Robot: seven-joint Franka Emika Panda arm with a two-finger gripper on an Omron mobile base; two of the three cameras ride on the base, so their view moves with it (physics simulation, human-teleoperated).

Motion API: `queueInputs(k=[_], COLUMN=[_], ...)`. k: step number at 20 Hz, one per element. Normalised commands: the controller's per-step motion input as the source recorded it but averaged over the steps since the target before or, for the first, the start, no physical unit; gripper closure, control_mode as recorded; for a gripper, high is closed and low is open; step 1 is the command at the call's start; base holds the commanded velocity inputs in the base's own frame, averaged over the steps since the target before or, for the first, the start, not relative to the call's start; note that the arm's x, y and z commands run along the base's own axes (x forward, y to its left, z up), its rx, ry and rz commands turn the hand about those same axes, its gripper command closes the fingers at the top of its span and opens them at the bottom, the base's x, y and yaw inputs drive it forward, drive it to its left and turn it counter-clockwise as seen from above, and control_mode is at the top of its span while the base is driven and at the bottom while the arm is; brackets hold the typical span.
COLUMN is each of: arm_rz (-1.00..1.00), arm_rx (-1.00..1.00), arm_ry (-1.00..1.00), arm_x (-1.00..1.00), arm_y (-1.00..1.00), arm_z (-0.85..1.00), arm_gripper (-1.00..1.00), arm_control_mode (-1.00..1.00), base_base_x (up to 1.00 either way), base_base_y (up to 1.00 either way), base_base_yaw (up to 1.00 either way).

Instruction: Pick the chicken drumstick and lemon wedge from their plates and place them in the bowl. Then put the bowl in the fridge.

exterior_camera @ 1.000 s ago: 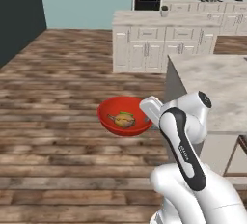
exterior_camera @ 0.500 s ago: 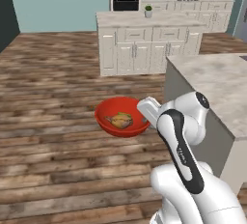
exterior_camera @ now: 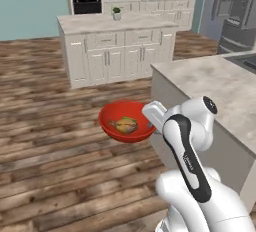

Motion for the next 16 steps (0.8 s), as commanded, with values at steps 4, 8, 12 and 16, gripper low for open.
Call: queueInputs(k=[4, 8, 12, 16], arm_rz=[0.00, 0.00, 0.00, 0.00], arm_rx=[0.00, 0.00, 0.00, 0.00], arm_ry=[0.00, 0.00, 0.00, 0.00], arm_x=[0.00, 0.00, 0.00, 0.00], arm_y=[0.00, 0.00, 0.00, 0.00], arm_z=[0.00, 0.00, 0.00, 0.00], arm_gripper=[1.00, 1.00, 1.00, 1.00], arm_control_mode=[1.00, 1.00, 1.00, 1.00], base_base_x=[0.61, 0.59, 0.56, 0.56], base_base_y=[0.49, 0.53, 0.62, 0.65], base_base_yaw=[-0.32, -0.28, -0.21, -0.18])
